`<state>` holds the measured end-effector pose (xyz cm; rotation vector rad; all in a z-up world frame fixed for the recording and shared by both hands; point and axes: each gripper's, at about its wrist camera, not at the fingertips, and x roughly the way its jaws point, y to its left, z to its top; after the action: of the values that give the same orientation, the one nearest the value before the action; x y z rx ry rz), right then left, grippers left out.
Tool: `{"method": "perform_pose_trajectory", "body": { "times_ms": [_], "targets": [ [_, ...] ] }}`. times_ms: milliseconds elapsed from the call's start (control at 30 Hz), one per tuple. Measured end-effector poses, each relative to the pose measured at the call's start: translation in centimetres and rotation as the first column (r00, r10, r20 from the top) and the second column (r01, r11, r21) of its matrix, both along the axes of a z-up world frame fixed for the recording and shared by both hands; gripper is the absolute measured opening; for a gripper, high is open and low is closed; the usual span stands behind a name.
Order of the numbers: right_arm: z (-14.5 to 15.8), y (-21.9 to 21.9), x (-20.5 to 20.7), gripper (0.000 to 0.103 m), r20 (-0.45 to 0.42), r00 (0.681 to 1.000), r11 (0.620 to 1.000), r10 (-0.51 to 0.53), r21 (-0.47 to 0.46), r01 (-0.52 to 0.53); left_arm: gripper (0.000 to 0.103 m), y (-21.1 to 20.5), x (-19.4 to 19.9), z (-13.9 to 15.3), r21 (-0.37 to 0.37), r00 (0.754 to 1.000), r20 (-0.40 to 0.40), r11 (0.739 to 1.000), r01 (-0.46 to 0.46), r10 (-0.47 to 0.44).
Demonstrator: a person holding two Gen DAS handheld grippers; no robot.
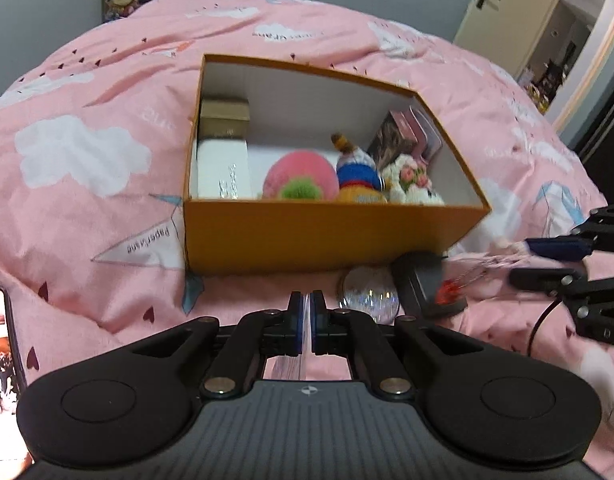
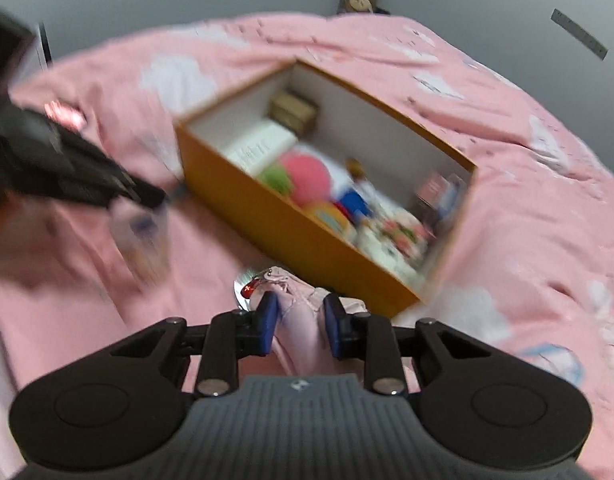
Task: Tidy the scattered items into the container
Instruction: 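Reach the left tool toward the pink bag beside the box, then grasp the pink bag with the left tool and lift it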
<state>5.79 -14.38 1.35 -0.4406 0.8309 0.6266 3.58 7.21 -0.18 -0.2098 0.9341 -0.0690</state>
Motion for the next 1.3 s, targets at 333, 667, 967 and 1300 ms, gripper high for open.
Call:
{"method": "perform_pose_trajectory", "body": {
  "times_ms": [333, 667, 967, 1300],
  "targets": [
    [-4.3, 3.2, 3.1, 0.029, -0.204, 0.977, 0.963, -0.056, 0.247, 0.107, 0.003, 1.2, 0.6, -2.0, -0.031, 0.996, -0.063, 0.998, -0.059, 0.057],
    [-6.1, -2.5, 3.3, 0.047, -0.328, 0.908, 0.923, -0.260, 0.193, 0.333, 0.003, 1.8, 0.1, -3.6, -0.058, 0.991, -0.116, 0.996, -0.067, 0.060],
    [-3.6, -2.3, 2.4, 0.057, -0.166, 0.964, 0.969, -0.207, 0.101, 0.226, 0.009, 1.7, -0.1, -3.1, -0.023, 0.994, -0.106, 0.999, -0.038, 0.035],
    [-4.0, 2.7, 2.6, 0.056, -0.113, 0.993, 0.999, -0.022, 0.027, 0.025, 0.014, 2.5, -0.5, -2.9, -0.015, 0.991, -0.134, 1.000, -0.011, 0.009]
  ]
}}
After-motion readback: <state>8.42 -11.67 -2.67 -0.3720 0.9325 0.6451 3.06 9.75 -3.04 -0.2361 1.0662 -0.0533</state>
